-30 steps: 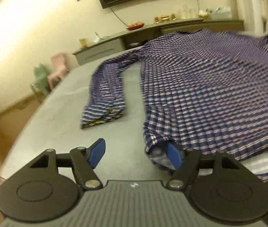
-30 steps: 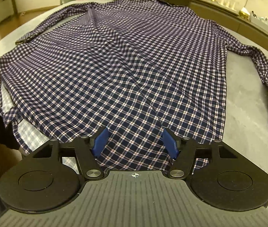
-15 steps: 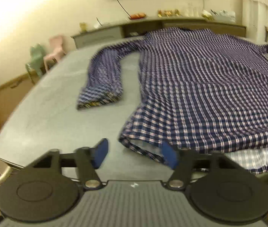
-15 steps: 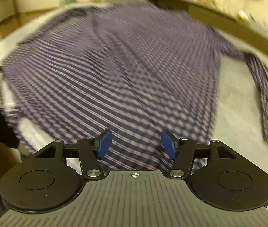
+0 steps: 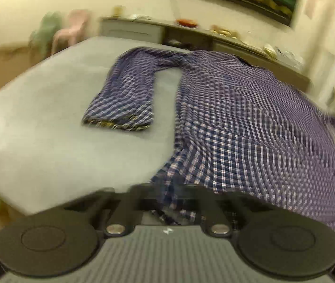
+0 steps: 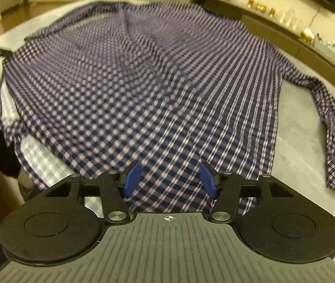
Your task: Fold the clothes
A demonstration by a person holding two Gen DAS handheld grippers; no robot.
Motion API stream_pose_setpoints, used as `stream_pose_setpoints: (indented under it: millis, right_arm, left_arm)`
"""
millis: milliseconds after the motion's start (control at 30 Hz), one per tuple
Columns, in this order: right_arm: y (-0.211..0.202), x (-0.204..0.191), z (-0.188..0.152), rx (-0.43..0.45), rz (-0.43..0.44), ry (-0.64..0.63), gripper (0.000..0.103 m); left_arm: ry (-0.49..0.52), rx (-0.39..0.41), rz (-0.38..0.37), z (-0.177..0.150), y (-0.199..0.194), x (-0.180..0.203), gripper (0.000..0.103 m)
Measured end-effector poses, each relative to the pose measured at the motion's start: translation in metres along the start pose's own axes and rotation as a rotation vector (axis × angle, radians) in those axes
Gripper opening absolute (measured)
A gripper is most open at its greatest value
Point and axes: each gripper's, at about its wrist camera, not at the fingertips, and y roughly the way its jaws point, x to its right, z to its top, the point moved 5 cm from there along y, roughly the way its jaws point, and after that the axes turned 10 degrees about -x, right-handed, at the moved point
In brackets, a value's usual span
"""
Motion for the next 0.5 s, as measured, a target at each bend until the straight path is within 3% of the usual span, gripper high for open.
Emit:
stream_pose_setpoints:
  millis: [67, 167, 233, 300, 367, 433, 467, 500]
  right_arm:
    - [-0.001, 0.005, -0.002, -0.010, 0.009, 0.022, 0.053]
    - [0.000, 0.011, -0.003, -0.020, 0.017, 0.050, 0.060]
    - [0.002, 0.012, -0.002, -0.025, 0.009, 0.058, 0.062]
    - [0.002, 0.010, -0.004, -0.020, 0.001, 0.047, 0.064]
    - [0.001, 0.008, -0.003, -0.017, -0.002, 0.043, 0.064]
    - [0.003, 0.008, 0.001, -0.012, -0.009, 0.044, 0.063]
    - [0.003, 0.008, 0.003, -0.007, -0.014, 0.045, 0.060]
    - [0.001, 0.008, 0.006, 0.002, -0.021, 0.048, 0.058]
  left_arm:
    - [0.131, 0.102, 0.073, -0.004, -0.023, 0.018, 0.000]
    - [0.087, 0.009, 0.072, -0.013, -0.006, 0.013, 0.000]
    - [0.035, -0.015, 0.103, -0.011, 0.003, 0.001, 0.008]
    - [-0.031, -0.029, 0.073, -0.007, 0.008, -0.011, 0.051]
    - [-0.085, -0.050, 0.025, -0.004, 0.013, -0.017, 0.073]
    - [-0.081, -0.066, 0.001, -0.002, 0.021, -0.016, 0.074]
    - [-0.073, -0.073, -0.008, -0.002, 0.025, -0.015, 0.065]
    - [-0.066, -0.080, -0.017, -0.001, 0.029, -0.014, 0.024]
